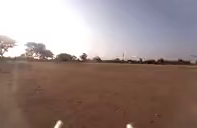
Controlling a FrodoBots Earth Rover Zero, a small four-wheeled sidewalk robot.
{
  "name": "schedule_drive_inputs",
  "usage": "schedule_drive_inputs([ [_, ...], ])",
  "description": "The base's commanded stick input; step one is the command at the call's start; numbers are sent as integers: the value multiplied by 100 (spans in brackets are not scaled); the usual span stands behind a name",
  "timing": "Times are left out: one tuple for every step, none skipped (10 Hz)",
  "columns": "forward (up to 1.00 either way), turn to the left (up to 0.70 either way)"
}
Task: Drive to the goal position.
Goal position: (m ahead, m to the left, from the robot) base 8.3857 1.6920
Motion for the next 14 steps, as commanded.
schedule_drive_inputs([
  [70,0],
  [70,32],
  [70,2],
  [70,0],
  [70,0],
  [70,0],
  [70,0],
  [70,0],
  [70,0],
  [70,0],
  [70,0],
  [70,0],
  [70,0],
  [70,0],
])
